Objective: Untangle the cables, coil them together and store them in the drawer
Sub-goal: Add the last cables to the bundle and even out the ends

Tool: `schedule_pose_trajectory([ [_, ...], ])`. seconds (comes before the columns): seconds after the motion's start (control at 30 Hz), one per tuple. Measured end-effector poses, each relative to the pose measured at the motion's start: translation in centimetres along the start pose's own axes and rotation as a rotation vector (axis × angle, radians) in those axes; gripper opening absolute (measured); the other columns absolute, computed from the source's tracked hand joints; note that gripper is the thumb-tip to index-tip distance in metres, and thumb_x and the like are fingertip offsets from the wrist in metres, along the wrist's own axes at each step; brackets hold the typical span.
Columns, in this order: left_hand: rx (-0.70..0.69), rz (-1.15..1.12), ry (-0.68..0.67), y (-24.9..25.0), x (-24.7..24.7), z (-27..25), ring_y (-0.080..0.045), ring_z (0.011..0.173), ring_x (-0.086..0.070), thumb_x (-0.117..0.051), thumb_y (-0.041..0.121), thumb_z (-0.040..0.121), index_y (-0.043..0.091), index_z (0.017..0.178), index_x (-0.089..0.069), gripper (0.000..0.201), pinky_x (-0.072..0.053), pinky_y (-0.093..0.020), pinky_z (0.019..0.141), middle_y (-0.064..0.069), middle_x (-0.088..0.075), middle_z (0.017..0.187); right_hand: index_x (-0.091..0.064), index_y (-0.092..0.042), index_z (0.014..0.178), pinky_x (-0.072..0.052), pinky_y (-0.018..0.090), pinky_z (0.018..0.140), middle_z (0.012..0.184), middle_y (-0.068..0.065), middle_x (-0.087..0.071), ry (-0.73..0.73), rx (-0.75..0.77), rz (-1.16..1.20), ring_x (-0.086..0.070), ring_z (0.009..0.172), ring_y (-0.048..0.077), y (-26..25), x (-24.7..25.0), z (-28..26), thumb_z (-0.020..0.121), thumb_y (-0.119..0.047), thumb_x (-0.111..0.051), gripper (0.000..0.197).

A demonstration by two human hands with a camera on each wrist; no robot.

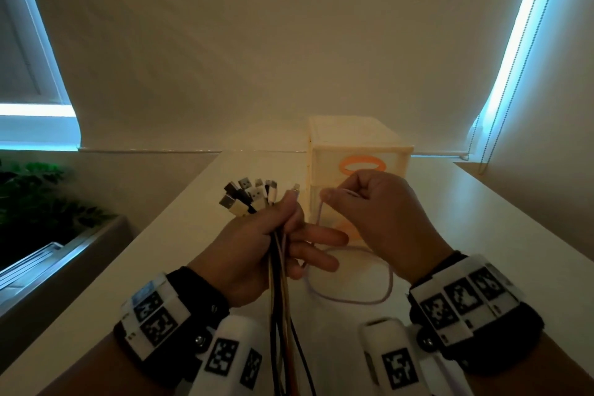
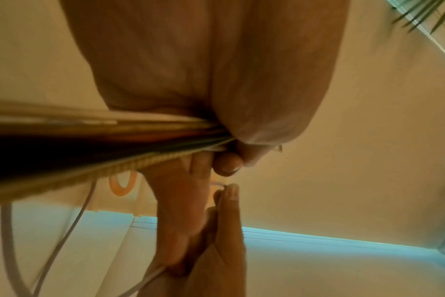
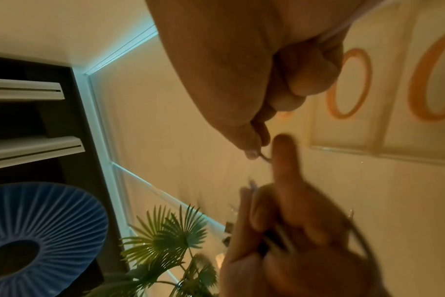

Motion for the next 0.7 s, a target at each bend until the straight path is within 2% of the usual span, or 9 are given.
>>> schedule_pose_trajectory([
  [0.07,0.009,0.012,0.017,0.0,-0.2,0.0,-0.038,0.095,-0.074,-0.037,0.044,0.104,0.014,0.068,-0.040,0.048,-0.061,-0.036,0.070,-0.028,-0.071,0.112,-0.064,-0.020,0.070,-0.045,0.024,0.058,0.057,-0.010,-0.056,0.013,0.010,0.025,-0.051,0.055,0.002,-1.0,-0.6,0.0,0.085,-0.040,-0.073,0.026],
  [0.13,-0.009,-0.045,0.062,0.3,-0.3,0.0,-0.041,0.103,-0.072,-0.039,0.040,0.105,0.009,0.070,-0.046,0.047,-0.061,-0.046,0.087,-0.029,-0.070,0.110,-0.066,-0.019,0.074,-0.053,0.028,0.060,0.061,-0.009,-0.061,-0.013,-0.028,0.124,-0.058,0.059,0.005,-1.5,-1.6,-0.3,0.087,-0.036,-0.071,0.023],
  [0.23,-0.040,-0.130,0.181,0.4,0.8,0.1,-0.027,0.075,-0.074,-0.040,0.037,0.105,0.003,0.072,-0.060,0.051,-0.062,-0.035,0.068,-0.019,-0.071,0.086,-0.071,-0.019,0.084,-0.062,0.035,0.067,0.072,-0.002,-0.073,-0.159,0.007,0.243,-0.071,0.066,0.011,-2.8,-4.1,-1.9,0.094,-0.027,-0.064,0.015],
  [0.27,-0.052,-0.162,0.211,0.5,1.4,0.2,-0.022,0.067,-0.070,-0.040,0.038,0.105,0.006,0.069,-0.057,0.051,-0.059,-0.034,0.064,-0.015,-0.068,0.079,-0.072,-0.021,0.087,-0.060,0.027,0.067,0.073,-0.003,-0.072,-0.189,0.060,0.192,-0.069,0.066,0.006,-3.1,-4.6,-2.5,0.096,-0.025,-0.061,0.015],
  [0.33,-0.092,-0.262,0.236,0.8,2.3,0.5,-0.022,0.078,-0.073,-0.036,0.041,0.106,0.011,0.068,-0.044,0.049,-0.057,-0.036,0.074,-0.015,-0.072,0.087,-0.070,-0.024,0.092,-0.050,0.012,0.060,0.066,-0.007,-0.066,-0.256,0.103,0.097,-0.062,0.059,0.000,-2.8,-5.4,-4.0,0.099,-0.022,-0.056,0.016],
  [0.4,-0.121,-0.417,0.232,1.0,2.8,0.7,-0.034,0.111,-0.070,-0.034,0.044,0.107,0.013,0.070,-0.037,0.048,-0.056,-0.048,0.094,-0.026,-0.071,0.116,-0.067,-0.028,0.103,-0.046,0.014,0.057,0.060,-0.006,-0.062,-0.364,0.058,0.100,-0.056,0.054,0.000,-1.6,-6.1,-5.2,0.101,-0.023,-0.052,0.016],
  [0.43,-0.125,-0.482,0.234,1.1,2.7,0.7,-0.039,0.117,-0.066,-0.035,0.045,0.107,0.013,0.071,-0.037,0.048,-0.054,-0.050,0.099,-0.029,-0.067,0.123,-0.065,-0.031,0.108,-0.045,0.015,0.057,0.059,-0.005,-0.060,-0.414,0.023,0.130,-0.054,0.053,0.002,-0.7,-6.1,-5.6,0.102,-0.022,-0.051,0.017],
  [0.6,-0.176,-0.600,0.253,1.7,2.5,0.3,-0.037,0.108,-0.071,-0.039,0.041,0.107,0.013,0.070,-0.037,0.046,-0.060,-0.044,0.086,-0.030,-0.068,0.119,-0.067,-0.014,0.088,-0.039,0.017,0.050,0.053,-0.003,-0.051,-0.497,-0.173,0.160,-0.045,0.048,0.007,4.2,-3.5,-5.6,0.101,-0.021,-0.052,0.021],
  [0.7,-0.163,-0.597,0.271,1.5,2.7,0.3,-0.031,0.101,-0.074,-0.041,0.041,0.106,0.013,0.070,-0.039,0.046,-0.063,-0.038,0.077,-0.025,-0.071,0.117,-0.065,-0.021,0.080,-0.043,0.023,0.055,0.051,-0.007,-0.051,-0.513,-0.141,0.065,-0.046,0.049,0.006,4.8,-3.9,-5.8,0.101,-0.026,-0.052,0.025],
])
Point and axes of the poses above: each hand's wrist, its own z-axis towards the middle knuckle, its own x-axis out of the back of the hand, y = z × x, the point moved 8 cm from there along z, towards the middle knuckle
